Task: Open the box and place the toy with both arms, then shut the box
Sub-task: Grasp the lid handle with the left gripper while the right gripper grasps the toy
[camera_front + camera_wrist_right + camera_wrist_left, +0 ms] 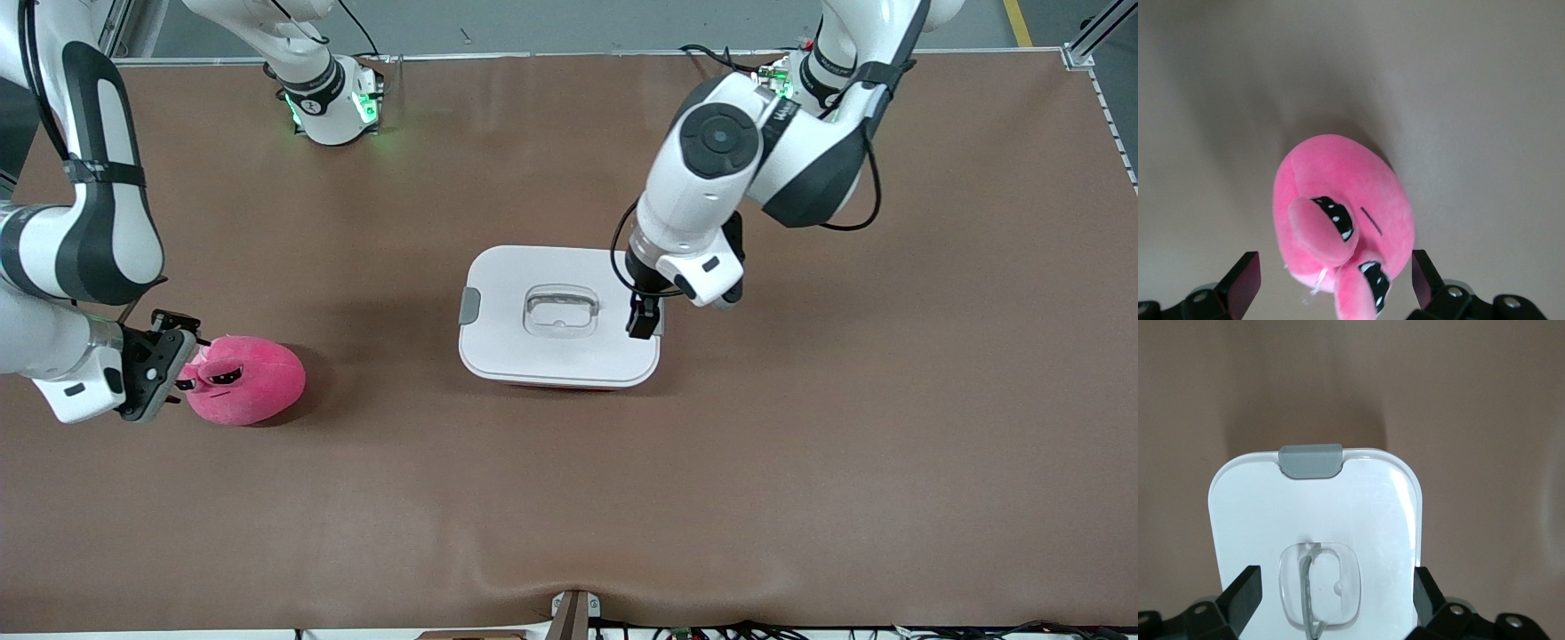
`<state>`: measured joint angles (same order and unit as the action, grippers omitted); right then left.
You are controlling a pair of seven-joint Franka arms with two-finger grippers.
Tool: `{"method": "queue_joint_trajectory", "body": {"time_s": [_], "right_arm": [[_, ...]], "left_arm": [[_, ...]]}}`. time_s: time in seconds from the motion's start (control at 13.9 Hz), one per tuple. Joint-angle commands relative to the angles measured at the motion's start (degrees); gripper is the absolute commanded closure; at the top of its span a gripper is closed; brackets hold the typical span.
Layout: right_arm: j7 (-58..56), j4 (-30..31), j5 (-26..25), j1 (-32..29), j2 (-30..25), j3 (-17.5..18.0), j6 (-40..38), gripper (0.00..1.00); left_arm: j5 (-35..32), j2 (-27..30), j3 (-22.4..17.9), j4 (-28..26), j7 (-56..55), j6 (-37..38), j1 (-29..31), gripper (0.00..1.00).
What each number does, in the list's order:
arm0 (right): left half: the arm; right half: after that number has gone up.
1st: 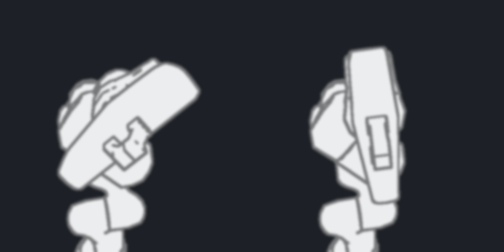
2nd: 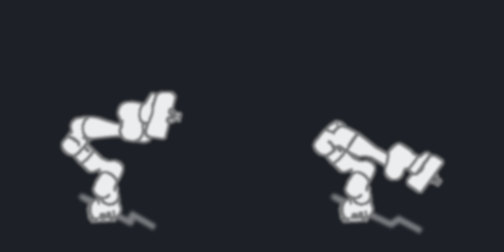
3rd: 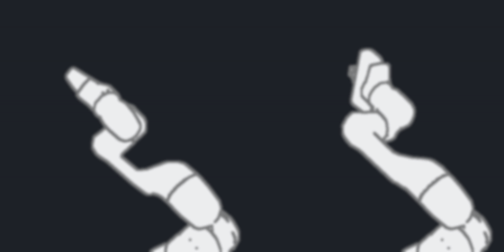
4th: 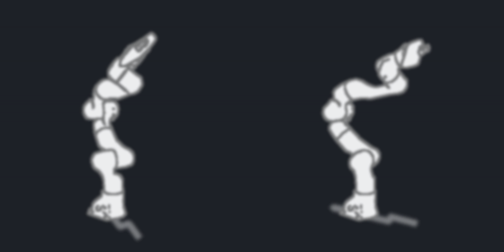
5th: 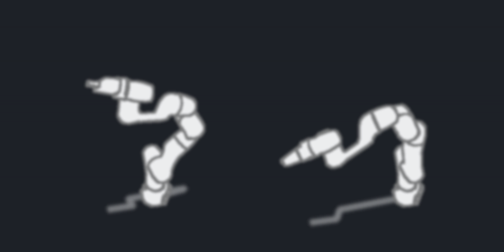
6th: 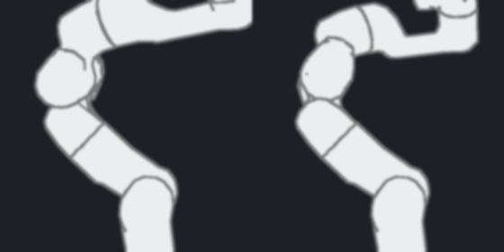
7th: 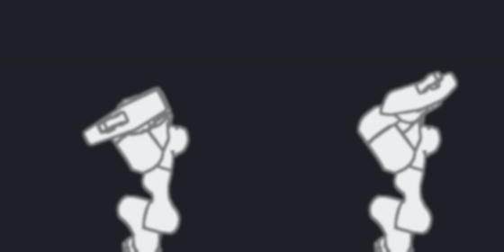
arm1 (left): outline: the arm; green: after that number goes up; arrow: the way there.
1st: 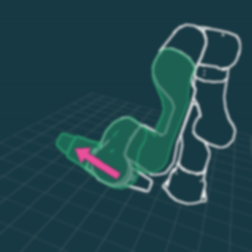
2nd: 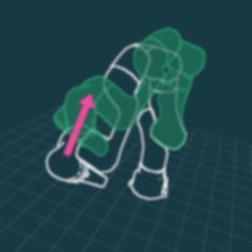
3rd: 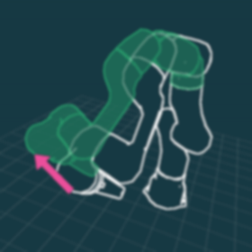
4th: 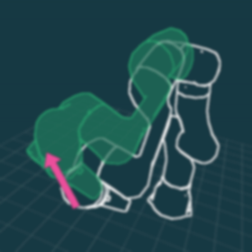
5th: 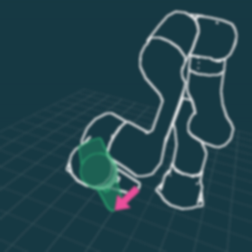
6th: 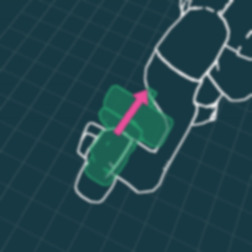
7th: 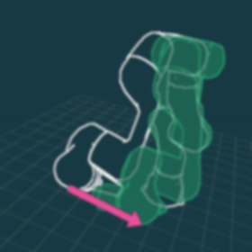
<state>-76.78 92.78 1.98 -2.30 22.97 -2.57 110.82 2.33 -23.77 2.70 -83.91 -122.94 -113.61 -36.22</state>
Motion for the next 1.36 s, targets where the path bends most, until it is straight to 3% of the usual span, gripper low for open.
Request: {"method": "queue_joint_trajectory", "body": {"time_s": [0.0, 0.36, 0.72, 1.08, 1.22, 1.29], "right_arm": [[-6.5, 2.6, -1.2, 0.6, -0.6, -0.3, 3.1, 0.00], [-9.9, 5.0, -4.2, 1.8, -0.6, -0.3, 6.3, 0.00], [-11.3, 8.4, -4.2, 2.1, -0.5, -0.2, 8.3, 0.00], [-11.9, 11.2, -4.1, 1.9, -0.4, -0.2, 11.2, 0.00], [-13.1, 11.2, -3.9, 1.9, -0.4, -0.2, 11.5, 0.63], [-13.1, 11.2, -3.9, 1.8, -0.4, -0.2, 11.6, 0.87]], "left_arm": [[-2.8, -2.4, -0.6, 1.8, -5.5, -2.0, -2.9, 0.00], [-3.1, -6.0, -0.8, 1.8, -13.2, -8.3, -7.3, 0.00], [-11.9, -7.7, -0.6, 1.5, -22.5, -9.3, -10.9, 0.00], [-13.2, -9.2, -0.5, 0.9, -24.1, -11.5, -11.7, 0.00], [-13.4, -9.3, -0.5, -0.4, -24.0, -11.8, -11.8, 0.00], [-14.4, -9.3, -0.5, -0.9, -24.0, -12.2, -11.8, 0.00]]}}
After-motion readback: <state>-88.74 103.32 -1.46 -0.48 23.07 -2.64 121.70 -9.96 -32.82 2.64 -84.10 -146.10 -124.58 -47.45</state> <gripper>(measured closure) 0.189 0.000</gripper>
